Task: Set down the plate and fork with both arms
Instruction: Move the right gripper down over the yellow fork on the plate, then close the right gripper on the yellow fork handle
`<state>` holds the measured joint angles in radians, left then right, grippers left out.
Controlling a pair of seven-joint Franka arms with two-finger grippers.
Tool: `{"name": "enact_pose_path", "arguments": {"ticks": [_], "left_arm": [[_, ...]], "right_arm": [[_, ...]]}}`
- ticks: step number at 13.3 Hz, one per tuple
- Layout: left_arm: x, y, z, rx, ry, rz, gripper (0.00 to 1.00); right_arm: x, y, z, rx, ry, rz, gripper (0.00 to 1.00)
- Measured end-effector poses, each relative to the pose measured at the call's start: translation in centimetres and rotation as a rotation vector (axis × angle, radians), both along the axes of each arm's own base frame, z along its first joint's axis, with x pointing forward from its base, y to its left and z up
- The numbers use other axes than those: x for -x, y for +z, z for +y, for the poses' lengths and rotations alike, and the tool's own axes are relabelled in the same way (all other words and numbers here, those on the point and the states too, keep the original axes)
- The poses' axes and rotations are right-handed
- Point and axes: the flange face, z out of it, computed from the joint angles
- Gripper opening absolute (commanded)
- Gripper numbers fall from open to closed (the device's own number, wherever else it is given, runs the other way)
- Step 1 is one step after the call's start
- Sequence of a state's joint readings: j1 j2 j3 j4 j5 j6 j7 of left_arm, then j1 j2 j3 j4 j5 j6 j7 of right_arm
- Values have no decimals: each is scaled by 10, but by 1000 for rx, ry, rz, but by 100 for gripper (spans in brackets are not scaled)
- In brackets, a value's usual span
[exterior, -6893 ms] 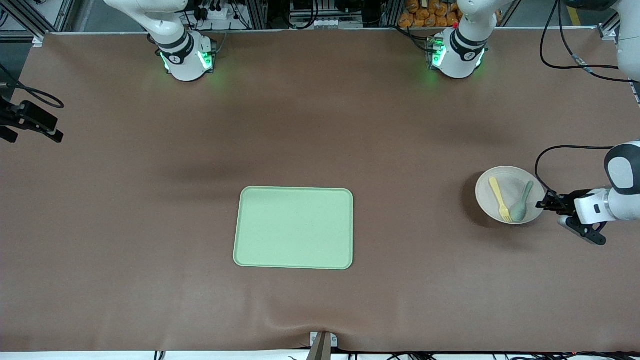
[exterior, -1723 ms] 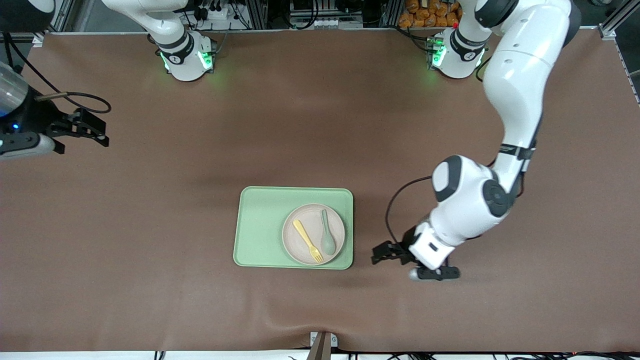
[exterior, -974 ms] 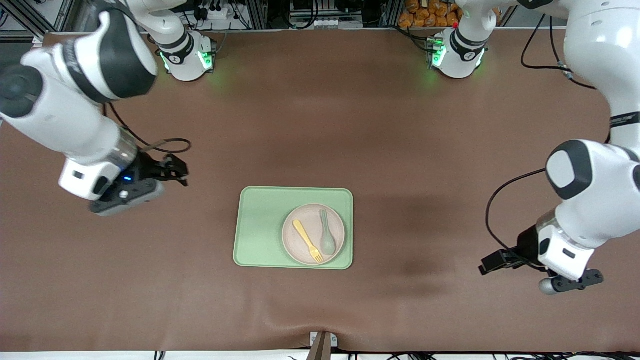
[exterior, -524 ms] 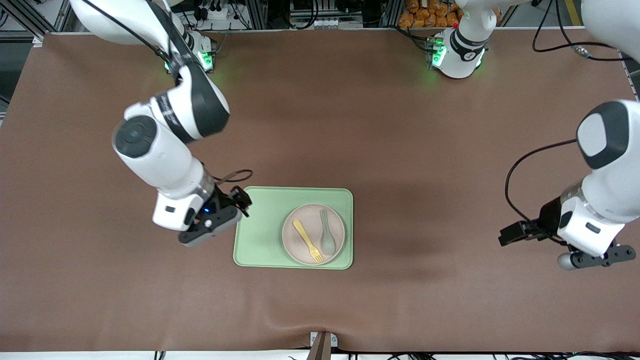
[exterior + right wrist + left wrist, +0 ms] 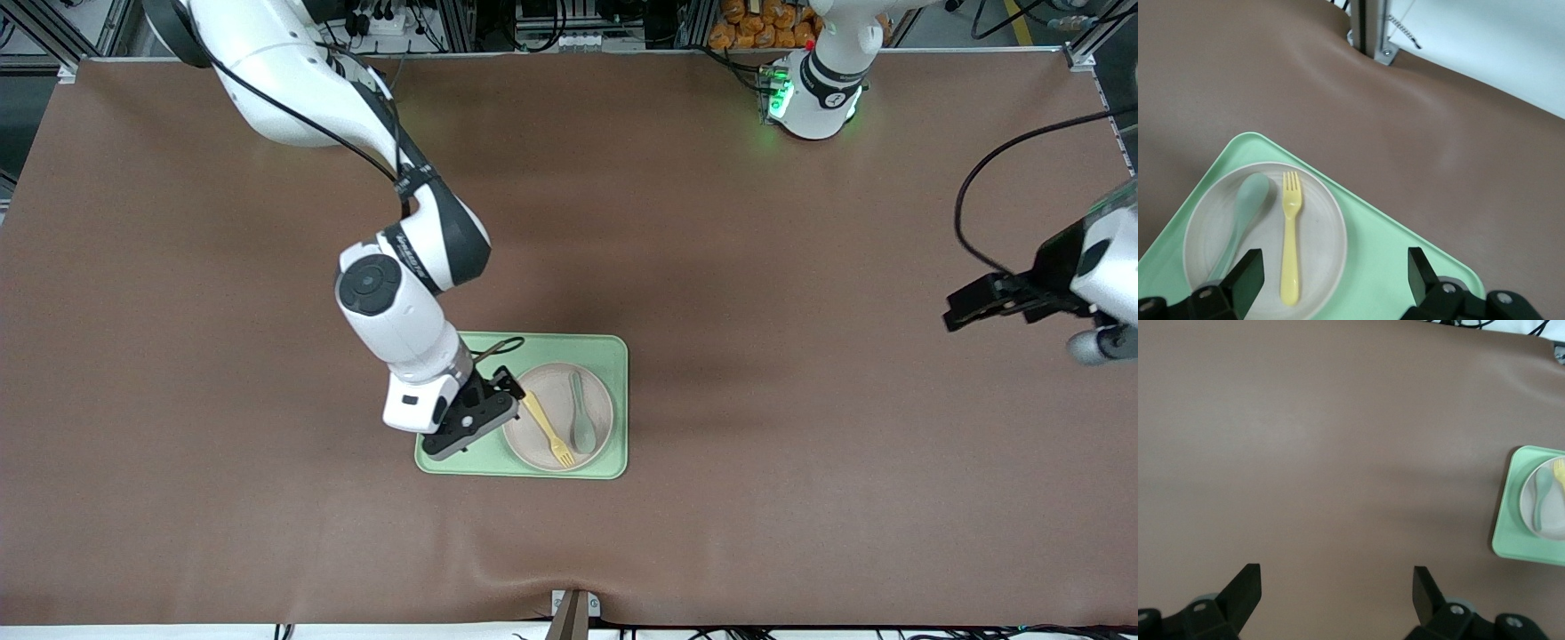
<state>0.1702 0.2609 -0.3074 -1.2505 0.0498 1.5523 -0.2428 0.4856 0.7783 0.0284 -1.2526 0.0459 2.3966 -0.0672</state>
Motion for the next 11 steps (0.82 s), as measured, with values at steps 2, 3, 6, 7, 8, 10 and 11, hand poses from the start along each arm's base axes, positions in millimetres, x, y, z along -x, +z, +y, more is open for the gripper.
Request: {"name": "enact_pose_path", "arguments": {"ticks": [2, 3, 6, 7, 8, 10, 11], "left_arm": [[19, 16, 22, -22, -12, -2, 100], [32, 22, 29, -38, -28, 0, 100], [69, 37, 33, -72, -72, -1, 100], [79, 40, 34, -78, -106, 6, 100], [87, 41, 35, -81, -140, 26, 100], [94, 39, 40, -79, -167, 55, 100], [95, 37, 43, -75, -168, 63, 100]], "right_arm": [[-4, -26, 13, -4, 5, -4, 85], [-6, -37, 16, -3, 8, -2, 82], [-7, -62, 22, 7, 13, 15, 82], [-5, -68, 24, 10, 17, 22, 82], [-3, -75, 28, 14, 23, 28, 82], [3, -85, 36, 21, 33, 40, 82], [5, -89, 39, 24, 36, 44, 82]]}}
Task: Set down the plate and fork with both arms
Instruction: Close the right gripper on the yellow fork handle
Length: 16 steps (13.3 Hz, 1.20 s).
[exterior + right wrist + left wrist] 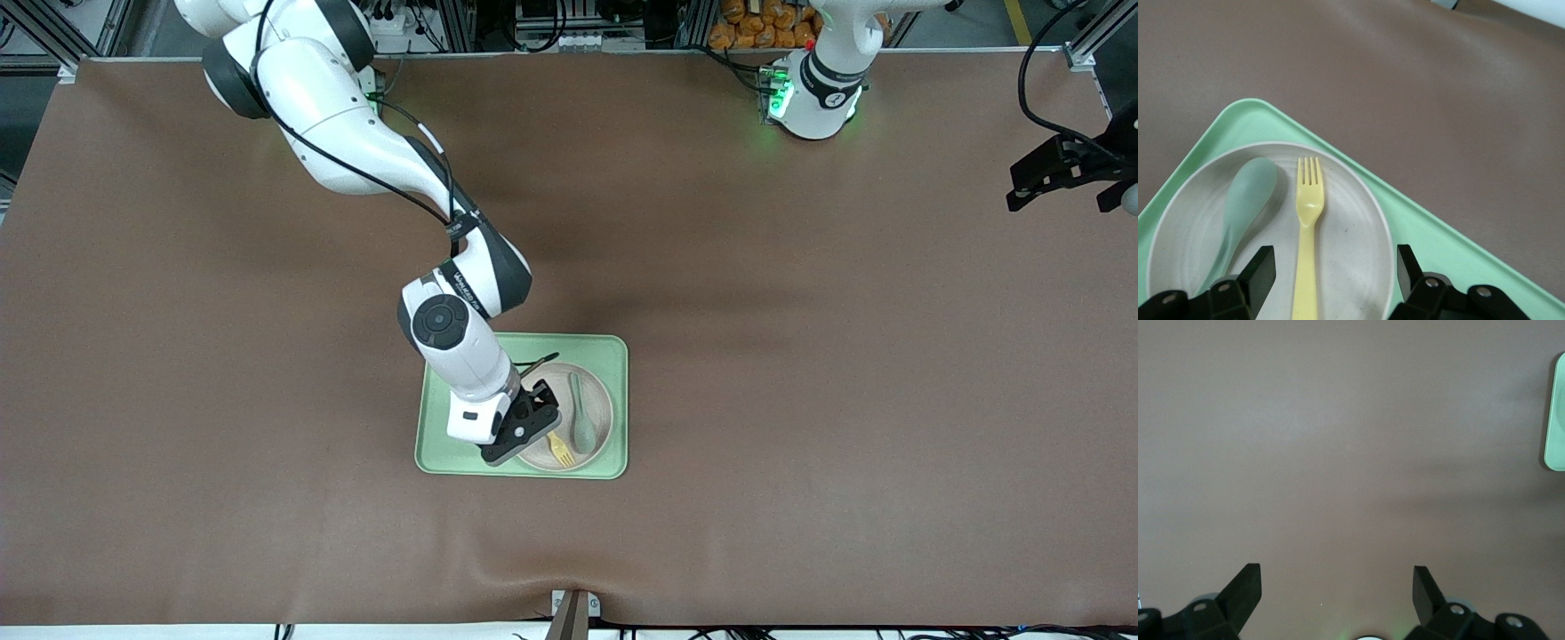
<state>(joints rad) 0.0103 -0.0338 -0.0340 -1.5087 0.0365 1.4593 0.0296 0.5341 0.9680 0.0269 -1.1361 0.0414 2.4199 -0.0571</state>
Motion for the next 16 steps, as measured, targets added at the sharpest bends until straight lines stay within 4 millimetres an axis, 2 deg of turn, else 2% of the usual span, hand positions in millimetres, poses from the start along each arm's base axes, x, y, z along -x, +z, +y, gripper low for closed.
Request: {"name": "enact_pose_path", "arguments": {"ticks": [3, 5, 10, 16], "left_arm": [[3, -1, 7, 32, 10, 17, 100], [9, 1, 7, 36, 9, 40, 100], [14, 5, -3, 36, -9, 51, 100], [14, 6, -3, 37, -8, 47, 100]], "right_arm": [[3, -12, 3, 13, 6, 10, 78], [6, -18, 5, 22, 14, 12, 71], [9, -36, 5, 37, 15, 30, 71], [11, -42, 9, 39, 15, 30, 69]]}}
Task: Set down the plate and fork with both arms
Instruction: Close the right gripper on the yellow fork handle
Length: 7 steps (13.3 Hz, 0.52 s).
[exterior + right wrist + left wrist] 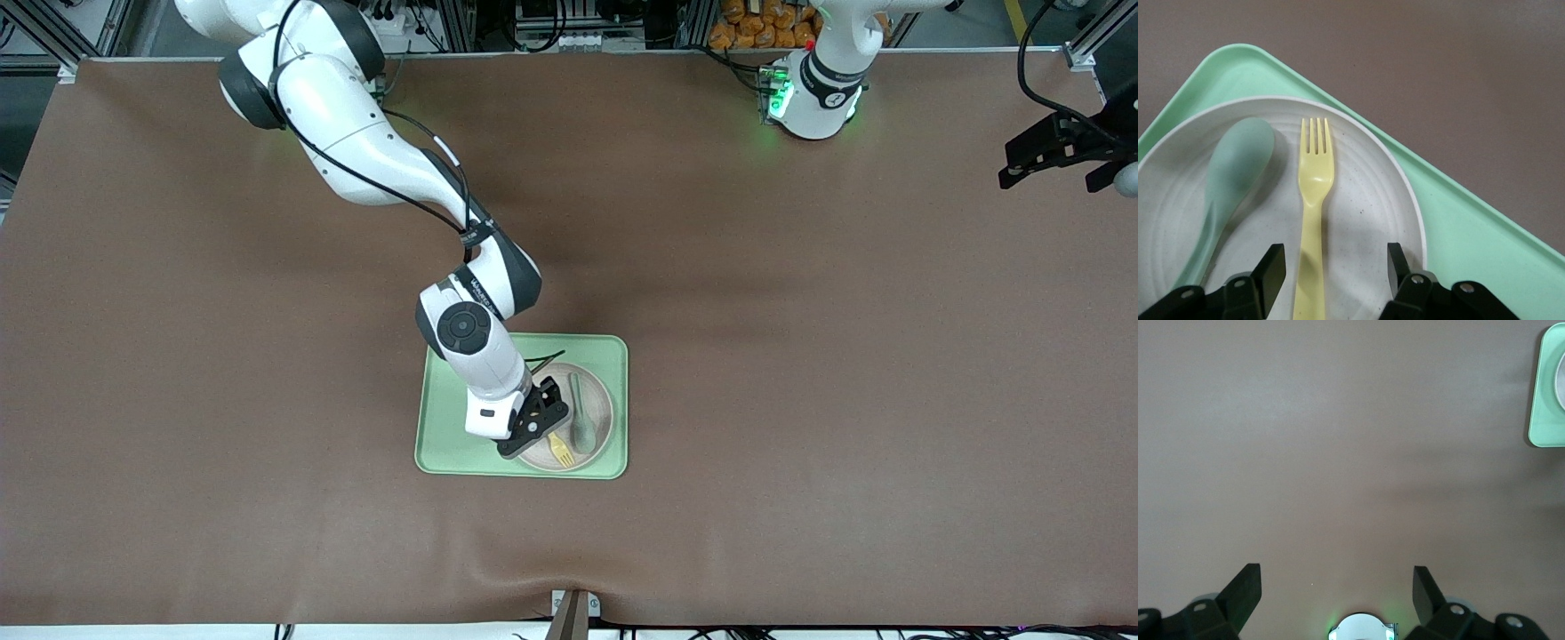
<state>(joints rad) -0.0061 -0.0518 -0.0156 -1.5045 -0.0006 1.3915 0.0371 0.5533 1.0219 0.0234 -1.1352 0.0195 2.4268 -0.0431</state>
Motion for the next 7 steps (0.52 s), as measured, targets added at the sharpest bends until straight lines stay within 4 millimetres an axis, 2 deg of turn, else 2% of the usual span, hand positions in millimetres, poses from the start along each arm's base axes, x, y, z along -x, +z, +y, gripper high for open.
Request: {"name": "enact_pose_path", "arguments": {"ticks": [4, 6, 7], "left_arm": [[-4, 4, -4, 8, -6, -39, 100], [-8, 3, -7, 36, -9, -60, 100], [-11, 0, -8, 39, -10, -60, 100]], "right_arm": [[4, -12, 5, -1, 4, -6, 68], [5, -16, 6, 5, 8, -11, 55], [6, -18, 7, 10, 9, -13, 55]]}}
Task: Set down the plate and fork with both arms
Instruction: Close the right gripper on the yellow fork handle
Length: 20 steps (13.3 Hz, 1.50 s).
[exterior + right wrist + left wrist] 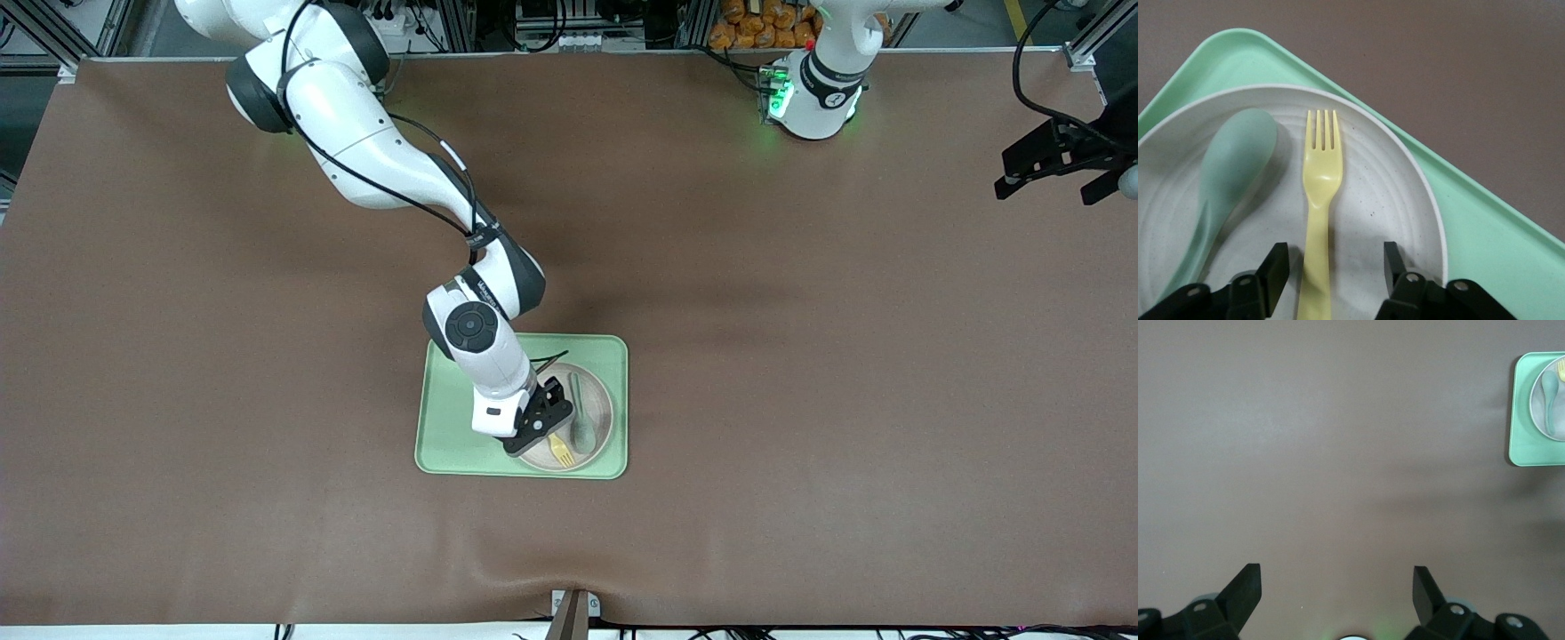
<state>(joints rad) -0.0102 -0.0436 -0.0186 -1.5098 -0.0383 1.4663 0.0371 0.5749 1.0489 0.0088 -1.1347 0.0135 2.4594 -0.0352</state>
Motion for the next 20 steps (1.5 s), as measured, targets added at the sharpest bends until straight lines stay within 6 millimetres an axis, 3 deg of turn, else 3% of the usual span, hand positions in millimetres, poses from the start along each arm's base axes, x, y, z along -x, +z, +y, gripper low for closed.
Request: {"name": "enact_pose_path", "arguments": {"ticks": [4, 6, 8, 20], "left_arm": [[-6, -7, 1, 0, 3, 4, 100], [-3, -2, -1, 0, -1, -5, 100], [-2, 0, -5, 0, -9, -8, 100], [-1, -1, -14, 0, -25, -7, 100]], "right_arm": [[7, -1, 10, 10, -3, -6, 54], [9, -1, 13, 24, 4, -19, 35], [10, -1, 15, 26, 8, -24, 5], [7, 5, 13, 39, -38, 4, 0]]}}
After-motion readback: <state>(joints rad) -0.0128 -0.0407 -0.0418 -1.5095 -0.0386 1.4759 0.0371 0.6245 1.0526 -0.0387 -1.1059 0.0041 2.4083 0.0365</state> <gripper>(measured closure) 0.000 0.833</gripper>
